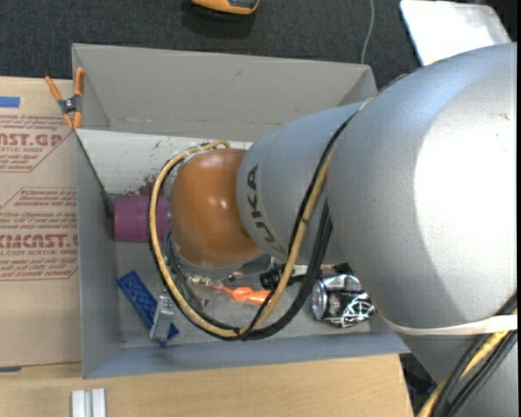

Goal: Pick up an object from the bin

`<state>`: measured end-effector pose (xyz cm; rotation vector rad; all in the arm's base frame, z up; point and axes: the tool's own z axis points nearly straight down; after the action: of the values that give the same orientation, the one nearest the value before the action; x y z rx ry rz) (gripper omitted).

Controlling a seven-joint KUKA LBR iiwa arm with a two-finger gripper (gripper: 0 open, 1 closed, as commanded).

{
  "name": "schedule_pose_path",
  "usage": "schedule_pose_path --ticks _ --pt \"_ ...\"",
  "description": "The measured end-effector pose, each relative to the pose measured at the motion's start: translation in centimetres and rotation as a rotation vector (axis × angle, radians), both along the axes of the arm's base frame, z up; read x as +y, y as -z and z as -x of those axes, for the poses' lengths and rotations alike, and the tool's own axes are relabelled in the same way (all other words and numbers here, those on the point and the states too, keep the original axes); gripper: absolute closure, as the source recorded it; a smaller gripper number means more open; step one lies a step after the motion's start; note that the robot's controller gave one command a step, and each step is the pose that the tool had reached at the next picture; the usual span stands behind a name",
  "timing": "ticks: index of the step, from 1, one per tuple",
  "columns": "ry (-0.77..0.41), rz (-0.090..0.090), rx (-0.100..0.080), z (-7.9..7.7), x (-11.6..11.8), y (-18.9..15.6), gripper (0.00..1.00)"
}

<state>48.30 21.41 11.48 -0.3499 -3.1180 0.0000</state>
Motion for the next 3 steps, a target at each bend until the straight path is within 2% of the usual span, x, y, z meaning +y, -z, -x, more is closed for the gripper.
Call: schedule_pose_path --ticks 1,2,3 --pt "0.030 0.002 0.006 0.2 0.8 0.1 0.00" --pt "0.282 0.002 0.004 0.3 1.4 4.5 0.00" --pt "0.274 0.006 0.005 -0.3 1.5 4.7 1.00"
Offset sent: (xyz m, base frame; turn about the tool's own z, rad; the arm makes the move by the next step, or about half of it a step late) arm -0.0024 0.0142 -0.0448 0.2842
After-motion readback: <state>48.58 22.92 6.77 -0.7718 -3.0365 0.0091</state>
